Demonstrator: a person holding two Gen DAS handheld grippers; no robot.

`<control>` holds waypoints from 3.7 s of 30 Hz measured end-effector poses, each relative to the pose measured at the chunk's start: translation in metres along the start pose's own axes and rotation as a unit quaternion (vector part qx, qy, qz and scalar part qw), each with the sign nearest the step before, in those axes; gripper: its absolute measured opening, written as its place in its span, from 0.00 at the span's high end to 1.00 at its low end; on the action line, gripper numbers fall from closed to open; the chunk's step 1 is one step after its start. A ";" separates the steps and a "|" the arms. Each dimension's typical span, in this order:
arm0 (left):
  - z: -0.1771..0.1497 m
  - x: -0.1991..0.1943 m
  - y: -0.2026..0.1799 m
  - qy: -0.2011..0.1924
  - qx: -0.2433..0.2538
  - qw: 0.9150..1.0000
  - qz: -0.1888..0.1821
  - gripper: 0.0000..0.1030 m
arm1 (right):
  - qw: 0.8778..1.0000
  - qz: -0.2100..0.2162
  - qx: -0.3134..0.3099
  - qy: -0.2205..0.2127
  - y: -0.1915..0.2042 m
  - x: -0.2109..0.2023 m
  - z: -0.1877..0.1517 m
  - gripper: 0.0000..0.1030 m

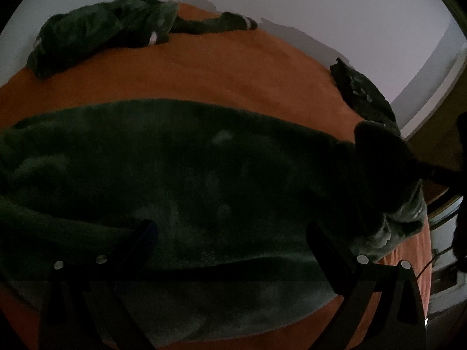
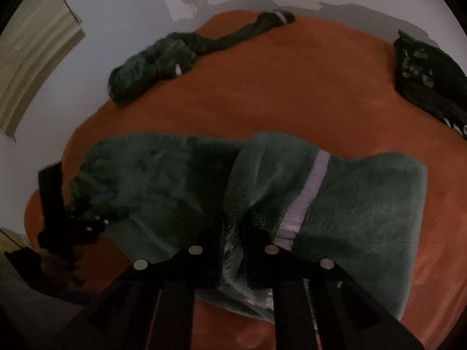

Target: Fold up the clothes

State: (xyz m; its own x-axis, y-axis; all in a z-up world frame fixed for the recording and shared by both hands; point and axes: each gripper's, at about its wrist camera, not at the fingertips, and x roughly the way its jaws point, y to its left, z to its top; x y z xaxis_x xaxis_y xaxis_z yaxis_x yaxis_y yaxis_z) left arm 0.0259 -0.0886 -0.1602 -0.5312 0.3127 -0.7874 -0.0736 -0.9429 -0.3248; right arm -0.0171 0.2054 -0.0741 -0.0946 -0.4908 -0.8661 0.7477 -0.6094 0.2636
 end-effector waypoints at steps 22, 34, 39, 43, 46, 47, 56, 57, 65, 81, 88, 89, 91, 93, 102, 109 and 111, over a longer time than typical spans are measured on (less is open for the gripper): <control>-0.013 -0.085 0.100 -0.067 -0.126 0.988 0.060 0.01 | 0.999 -0.009 -0.049 0.009 -0.010 0.001 0.006 0.44; -0.112 -0.121 0.248 -0.118 -0.489 0.861 -0.068 0.01 | 0.999 0.012 -0.008 0.031 -0.015 0.019 -0.012 0.44; -0.110 -0.091 0.267 -0.111 -0.526 0.840 -0.081 0.01 | 0.999 0.022 0.009 0.035 -0.019 0.022 -0.013 0.44; -0.096 -0.093 0.276 -0.130 -0.523 0.841 -0.054 0.01 | 0.999 0.025 0.012 0.034 -0.020 0.019 -0.015 0.44; -0.078 -0.092 0.272 -0.131 -0.498 0.856 -0.040 0.08 | 0.999 0.023 0.012 0.033 -0.022 0.015 -0.018 0.44; -0.072 -0.090 0.271 -0.127 -0.491 0.861 -0.035 0.09 | 0.999 0.023 0.013 0.032 -0.023 0.013 -0.019 0.44; -0.023 -0.115 0.215 -0.182 -0.364 0.913 0.020 0.83 | 0.998 0.015 0.056 0.008 -0.048 -0.007 -0.029 0.44; -0.010 -0.122 0.195 -0.190 -0.319 0.928 0.034 0.83 | 0.998 0.014 0.063 -0.002 -0.051 -0.014 -0.030 0.44; 0.067 -0.134 -0.048 -0.201 0.085 0.974 -0.065 0.84 | 0.991 -0.039 0.101 -0.078 -0.075 -0.073 -0.049 0.44; 0.084 -0.082 -0.146 -0.091 0.208 0.957 -0.179 0.25 | 0.923 -0.057 0.340 -0.169 -0.196 -0.147 -0.174 0.44; 0.100 -0.057 -0.037 -0.043 0.082 0.994 -0.066 0.25 | 0.935 0.110 0.309 -0.137 -0.184 -0.102 -0.117 0.31; 0.099 -0.057 -0.025 -0.041 0.072 0.995 -0.062 0.25 | 0.943 0.115 0.286 -0.126 -0.180 -0.094 -0.102 0.30; 0.098 -0.057 -0.010 -0.039 0.060 0.996 -0.059 0.25 | 0.960 0.114 0.234 -0.100 -0.176 -0.078 -0.075 0.26; 0.092 -0.054 -0.006 -0.034 0.060 0.996 -0.059 0.25 | 0.969 0.112 0.211 -0.064 -0.180 -0.058 -0.056 0.26; 0.069 -0.023 -0.009 0.023 0.077 0.994 -0.078 0.25 | 0.953 0.168 0.253 -0.012 -0.205 0.002 -0.044 0.26; 0.064 -0.004 -0.002 0.038 0.065 0.994 -0.075 0.25 | 0.975 0.094 0.200 -0.036 -0.178 -0.034 -0.039 0.36; 0.063 -0.001 0.002 0.043 0.057 0.994 -0.079 0.25 | 0.975 0.105 0.191 -0.040 -0.174 -0.037 -0.037 0.36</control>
State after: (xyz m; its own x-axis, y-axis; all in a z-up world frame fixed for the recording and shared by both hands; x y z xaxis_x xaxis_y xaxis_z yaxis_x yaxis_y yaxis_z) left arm -0.0266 -0.0977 -0.1269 -0.4324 0.4617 -0.7745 -0.2485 -0.8867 -0.3898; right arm -0.1197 0.3525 -0.1036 -0.0281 -0.6666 -0.7449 0.4590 -0.6706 0.5828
